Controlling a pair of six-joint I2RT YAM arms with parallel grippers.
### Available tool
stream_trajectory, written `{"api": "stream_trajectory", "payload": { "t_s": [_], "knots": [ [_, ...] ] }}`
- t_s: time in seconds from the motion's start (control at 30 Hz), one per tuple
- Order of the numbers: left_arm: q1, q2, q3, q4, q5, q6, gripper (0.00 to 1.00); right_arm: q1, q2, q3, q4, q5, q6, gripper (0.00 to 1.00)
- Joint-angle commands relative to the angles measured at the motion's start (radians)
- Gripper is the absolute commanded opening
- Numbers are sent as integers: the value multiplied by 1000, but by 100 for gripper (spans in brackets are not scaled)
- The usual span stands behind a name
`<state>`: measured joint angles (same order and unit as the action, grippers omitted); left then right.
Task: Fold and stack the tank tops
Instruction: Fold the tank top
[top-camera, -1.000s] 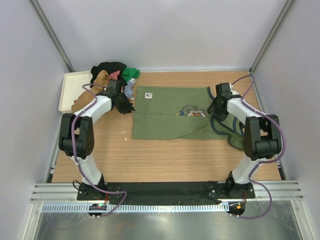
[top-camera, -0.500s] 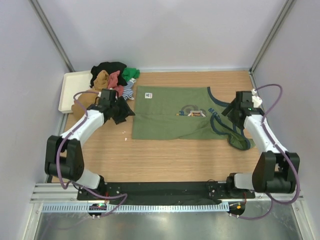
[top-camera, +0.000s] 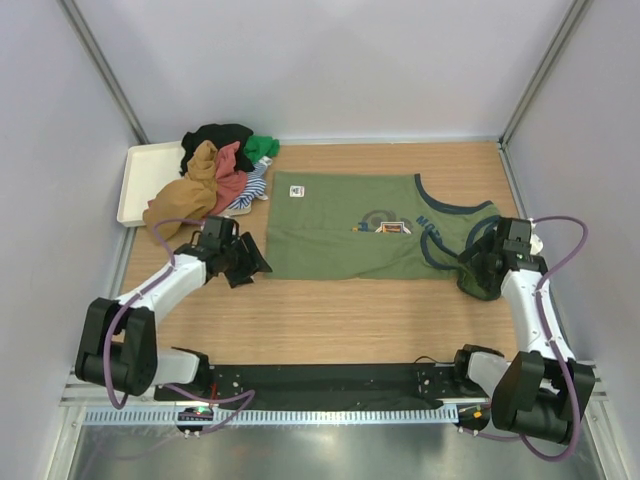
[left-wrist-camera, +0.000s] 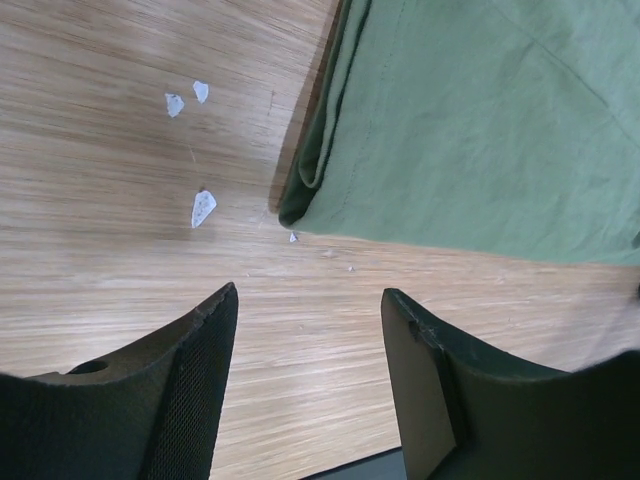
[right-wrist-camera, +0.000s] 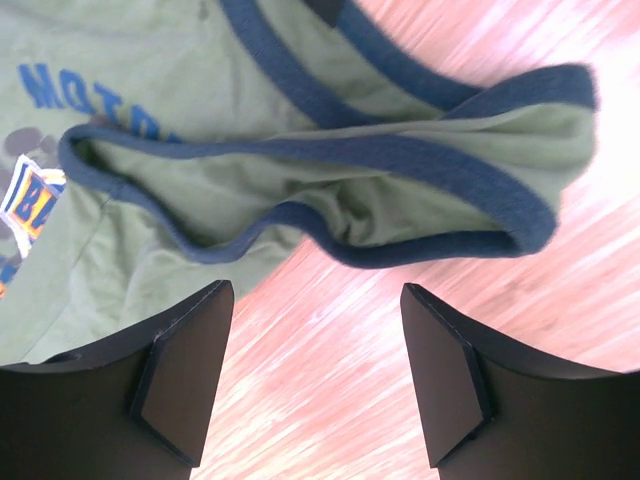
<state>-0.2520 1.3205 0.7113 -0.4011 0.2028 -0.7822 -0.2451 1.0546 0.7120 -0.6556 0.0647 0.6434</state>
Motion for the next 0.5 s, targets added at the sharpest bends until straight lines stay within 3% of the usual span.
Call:
{"api": "stream_trajectory", "payload": {
  "t_s": [0.0,0.17,0.43,0.47],
  "knots": [
    [-16,25,-4,88,27,-2,60,0,-10,-34,43,-100,27,73],
    [-36,112,-6,149,24,-5,60,0,-2,-63,56,-109,24,73],
    [-33,217,16,203,-55,4,36,3,65,-132,172,-155,62,67],
    [-33,224,20,203,-72,4,30,4,76,-137,188,-160,77,65]
  ]
}}
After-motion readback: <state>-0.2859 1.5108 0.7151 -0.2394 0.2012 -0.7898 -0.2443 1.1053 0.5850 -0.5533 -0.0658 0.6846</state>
